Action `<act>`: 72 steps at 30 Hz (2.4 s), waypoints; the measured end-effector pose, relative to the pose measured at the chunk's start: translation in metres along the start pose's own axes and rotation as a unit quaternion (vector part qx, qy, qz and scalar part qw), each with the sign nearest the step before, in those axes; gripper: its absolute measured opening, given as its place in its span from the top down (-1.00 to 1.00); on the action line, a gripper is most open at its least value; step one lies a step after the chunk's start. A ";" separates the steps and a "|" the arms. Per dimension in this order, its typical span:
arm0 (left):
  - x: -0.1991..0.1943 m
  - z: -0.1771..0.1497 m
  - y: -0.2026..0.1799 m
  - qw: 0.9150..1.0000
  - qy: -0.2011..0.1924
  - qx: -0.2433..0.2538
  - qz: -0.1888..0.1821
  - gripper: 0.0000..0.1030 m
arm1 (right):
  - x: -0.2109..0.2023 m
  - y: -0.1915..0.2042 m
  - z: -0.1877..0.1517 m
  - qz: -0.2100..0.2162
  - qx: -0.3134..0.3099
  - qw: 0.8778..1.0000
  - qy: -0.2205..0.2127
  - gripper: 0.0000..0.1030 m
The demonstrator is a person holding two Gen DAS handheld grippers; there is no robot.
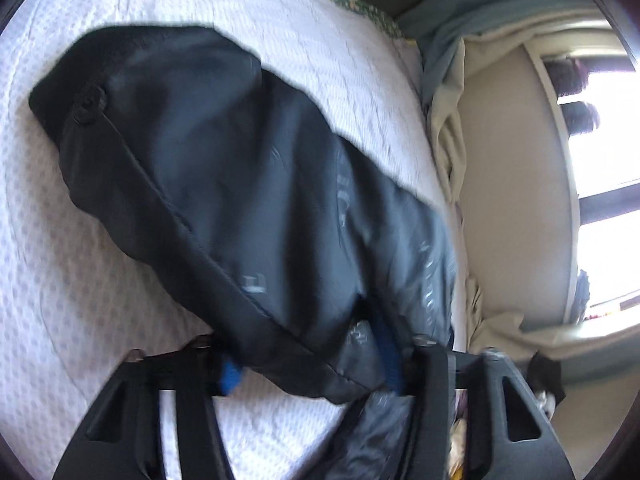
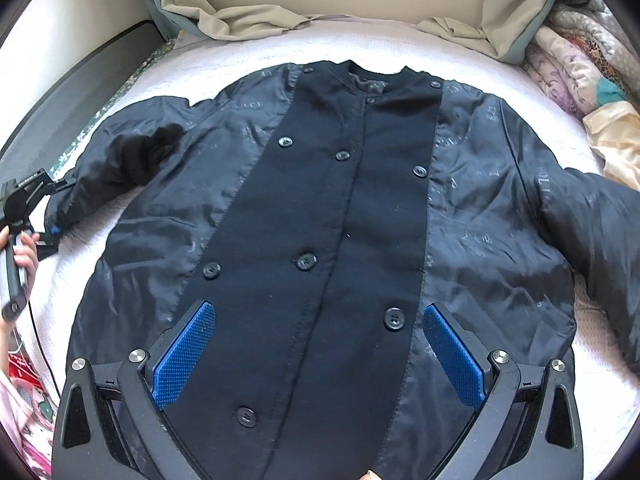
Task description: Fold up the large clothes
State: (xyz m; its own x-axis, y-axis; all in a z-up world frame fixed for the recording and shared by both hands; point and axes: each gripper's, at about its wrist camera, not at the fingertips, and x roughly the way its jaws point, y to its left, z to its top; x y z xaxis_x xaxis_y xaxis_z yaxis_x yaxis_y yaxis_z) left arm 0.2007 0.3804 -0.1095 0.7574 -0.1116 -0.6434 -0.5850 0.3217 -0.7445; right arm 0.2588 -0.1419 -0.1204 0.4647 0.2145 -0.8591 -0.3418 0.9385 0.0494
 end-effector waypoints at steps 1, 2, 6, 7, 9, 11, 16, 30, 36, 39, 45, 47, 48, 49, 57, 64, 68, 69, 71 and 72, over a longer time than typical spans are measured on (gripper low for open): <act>-0.002 0.002 -0.001 1.000 -0.009 0.003 -0.001 0.31 | 0.001 -0.002 -0.001 -0.002 0.000 1.000 0.002 -1.00; -0.006 0.005 -0.003 1.000 -0.021 0.008 -0.002 0.45 | 0.002 -0.003 -0.002 -0.002 -0.001 1.000 0.004 -1.00; -0.021 0.008 -0.022 0.997 -0.061 0.049 -0.004 0.62 | 0.003 -0.007 -0.004 -0.004 0.002 1.000 0.008 -1.00; -0.025 0.006 -0.028 0.996 -0.067 0.063 -0.004 0.65 | 0.003 -0.009 -0.004 -0.004 0.003 1.000 0.009 -1.00; -0.033 0.000 -0.046 0.992 -0.083 0.099 -0.005 0.67 | 0.001 -0.011 -0.004 -0.005 0.006 1.000 0.009 -1.00; -0.044 -0.014 -0.072 0.984 -0.101 0.144 -0.013 0.68 | 0.000 -0.012 -0.004 -0.006 0.010 1.000 0.007 -1.00; -0.059 -0.061 -0.140 0.953 -0.125 0.273 -0.042 0.68 | -0.008 -0.014 0.001 -0.009 0.019 1.000 -0.004 -1.00; 0.047 -0.298 -0.212 0.821 0.041 0.569 -0.007 0.68 | -0.027 -0.046 0.005 -0.036 0.078 0.996 -0.030 -1.00; 0.085 -0.337 -0.181 0.797 0.123 0.590 0.044 -0.09 | -0.036 -0.072 0.003 -0.049 0.096 0.994 -0.030 -1.00; 0.072 -0.341 -0.173 0.795 0.139 0.589 0.044 -0.38 | -0.032 -0.080 -0.001 -0.049 0.101 0.994 -0.015 -1.00; 0.040 -0.324 -0.165 0.814 0.191 0.548 0.023 -0.55 | -0.014 -0.085 -0.014 -0.037 0.101 0.994 0.029 -1.00; 0.029 -0.312 -0.161 0.821 0.195 0.535 0.030 -0.55 | -0.011 -0.083 -0.017 -0.038 0.095 0.994 0.036 -1.00; 0.025 -0.303 -0.157 0.825 0.189 0.532 0.041 -0.55 | -0.010 -0.082 -0.018 -0.040 0.091 0.994 0.038 -1.00; 0.023 -0.297 -0.155 0.827 0.180 0.530 0.053 -0.55 | -0.009 -0.082 -0.018 -0.043 0.088 0.994 0.040 -1.00; 0.013 -0.228 -0.113 0.853 0.124 0.471 0.188 -0.55 | -0.007 -0.089 -0.020 -0.058 0.088 0.993 0.046 -1.00; 0.032 -0.233 -0.083 0.830 0.200 0.472 0.221 -0.04 | 0.001 -0.090 -0.024 -0.069 0.085 0.992 0.061 -1.00; 0.033 -0.245 -0.079 0.817 0.203 0.496 0.214 0.65 | 0.006 -0.090 -0.027 -0.078 0.086 0.991 0.069 -1.00; 0.031 -0.248 -0.080 0.814 0.202 0.503 0.209 0.68 | 0.008 -0.089 -0.029 -0.079 0.087 0.990 0.073 -1.00; 0.026 -0.251 -0.081 0.812 0.197 0.510 0.205 0.75 | 0.011 -0.090 -0.033 -0.079 0.090 0.989 0.083 -1.00; 0.022 -0.252 -0.081 0.811 0.195 0.513 0.202 0.76 | 0.012 -0.089 -0.035 -0.078 0.092 0.989 0.088 -1.00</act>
State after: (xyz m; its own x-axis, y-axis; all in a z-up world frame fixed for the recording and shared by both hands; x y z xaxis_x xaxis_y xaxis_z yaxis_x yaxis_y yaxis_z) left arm 0.1911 0.1149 -0.1084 0.2981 -0.0273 -0.9541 -0.0612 0.9970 -0.0477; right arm 0.2666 -0.2325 -0.1525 0.3452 0.0278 -0.9381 -0.1154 0.9932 -0.0130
